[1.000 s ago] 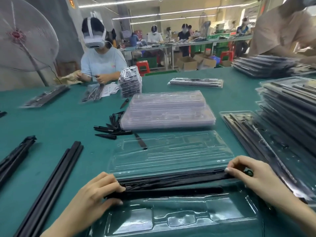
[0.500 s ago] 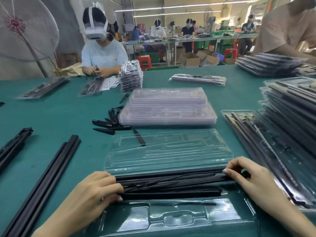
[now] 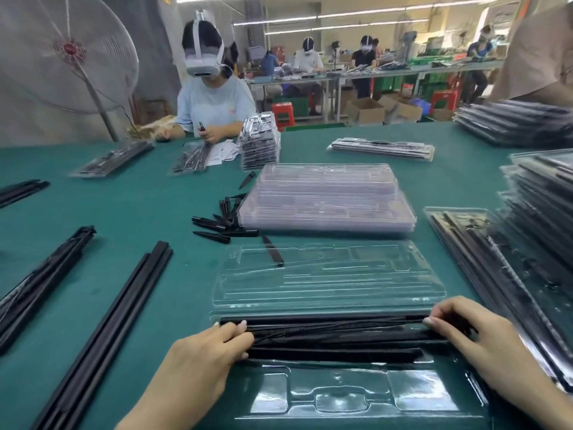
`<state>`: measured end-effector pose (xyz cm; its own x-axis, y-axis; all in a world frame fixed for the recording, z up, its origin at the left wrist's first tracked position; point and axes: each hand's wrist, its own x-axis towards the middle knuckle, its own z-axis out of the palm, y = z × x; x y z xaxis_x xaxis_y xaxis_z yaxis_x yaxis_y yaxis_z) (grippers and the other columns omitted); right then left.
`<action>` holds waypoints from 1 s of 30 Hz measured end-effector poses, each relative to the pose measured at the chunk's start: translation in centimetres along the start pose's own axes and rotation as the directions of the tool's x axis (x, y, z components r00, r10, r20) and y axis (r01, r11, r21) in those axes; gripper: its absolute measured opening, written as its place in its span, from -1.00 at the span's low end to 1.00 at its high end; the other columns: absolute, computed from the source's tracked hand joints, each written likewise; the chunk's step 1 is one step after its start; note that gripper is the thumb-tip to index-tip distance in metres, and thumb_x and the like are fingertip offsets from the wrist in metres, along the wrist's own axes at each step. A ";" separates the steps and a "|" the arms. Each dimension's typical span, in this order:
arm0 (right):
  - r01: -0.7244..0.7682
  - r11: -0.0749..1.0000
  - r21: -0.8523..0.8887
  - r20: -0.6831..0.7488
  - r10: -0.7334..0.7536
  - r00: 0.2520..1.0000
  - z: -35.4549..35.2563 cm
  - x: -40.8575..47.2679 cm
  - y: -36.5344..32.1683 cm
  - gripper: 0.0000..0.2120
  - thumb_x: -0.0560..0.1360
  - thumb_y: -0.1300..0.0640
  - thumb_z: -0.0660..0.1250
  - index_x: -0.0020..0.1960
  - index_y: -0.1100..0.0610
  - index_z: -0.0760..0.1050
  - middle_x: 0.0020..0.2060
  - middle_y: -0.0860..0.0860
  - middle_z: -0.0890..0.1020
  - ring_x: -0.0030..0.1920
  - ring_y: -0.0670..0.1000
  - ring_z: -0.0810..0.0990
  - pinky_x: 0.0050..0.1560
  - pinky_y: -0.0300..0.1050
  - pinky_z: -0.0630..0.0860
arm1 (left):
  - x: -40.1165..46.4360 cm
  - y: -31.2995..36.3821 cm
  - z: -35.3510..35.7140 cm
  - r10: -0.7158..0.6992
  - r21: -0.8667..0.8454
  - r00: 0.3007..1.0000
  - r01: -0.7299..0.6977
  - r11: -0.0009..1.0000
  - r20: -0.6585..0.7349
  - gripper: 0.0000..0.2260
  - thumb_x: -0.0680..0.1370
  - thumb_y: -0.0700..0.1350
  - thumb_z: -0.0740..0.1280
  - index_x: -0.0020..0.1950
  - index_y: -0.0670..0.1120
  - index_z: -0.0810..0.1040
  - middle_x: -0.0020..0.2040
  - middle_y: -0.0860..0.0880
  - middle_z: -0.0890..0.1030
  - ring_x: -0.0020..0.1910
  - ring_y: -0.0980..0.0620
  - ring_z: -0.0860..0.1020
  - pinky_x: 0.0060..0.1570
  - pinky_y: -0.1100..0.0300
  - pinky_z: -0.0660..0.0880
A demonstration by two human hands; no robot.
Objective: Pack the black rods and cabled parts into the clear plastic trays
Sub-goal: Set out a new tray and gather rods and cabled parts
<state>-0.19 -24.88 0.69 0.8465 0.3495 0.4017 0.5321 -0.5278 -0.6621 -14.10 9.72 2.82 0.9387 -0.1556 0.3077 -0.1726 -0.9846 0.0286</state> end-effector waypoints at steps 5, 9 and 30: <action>0.001 0.999 -0.033 -0.005 -0.001 1.000 0.1 0.2 -0.1 -0.94 0.37 -0.01 0.37 -0.26 -0.11 0.50 -0.22 -0.19 0.60 -0.18 -0.19 0.56 -0.21 -0.42 0.38 | 0.8 -2.1 -0.5 -0.306 -0.393 0.943 0.334 0.857 0.134 -0.77 0.31 -0.01 0.59 -0.26 0.19 0.54 -0.25 0.36 0.61 -0.05 0.48 0.53 -0.02 0.20 0.48; -0.006 0.999 -0.033 -0.002 0.006 1.000 0.1 0.1 -0.1 -0.92 0.37 -0.04 0.35 -0.24 -0.06 0.52 -0.21 -0.19 0.60 -0.17 -0.18 0.55 -0.20 -0.43 0.38 | 1.6 -1.6 -0.5 -0.336 -0.400 0.920 0.392 0.829 0.203 -0.75 0.22 -0.02 0.63 -0.36 0.19 0.56 -0.24 0.33 0.60 -0.04 0.53 0.49 -0.02 0.19 0.45; -0.039 0.999 0.004 -0.027 0.039 0.999 0.2 0.0 0.0 -0.87 0.42 0.15 0.44 -0.24 -0.01 0.52 -0.23 -0.16 0.60 -0.20 -0.12 0.55 -0.21 -0.34 0.40 | 1.4 -0.9 -0.5 -0.401 -0.300 0.892 0.448 0.842 0.207 -0.74 0.29 0.12 0.56 -0.20 0.22 0.49 -0.18 0.47 0.55 -0.07 0.56 0.48 -0.17 0.34 0.38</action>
<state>-0.22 -24.74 0.60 0.8669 0.3072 0.3926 0.4985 -0.5376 -0.6800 -12.76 10.45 3.68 0.9686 0.2395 0.0667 0.1856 -0.8751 0.4470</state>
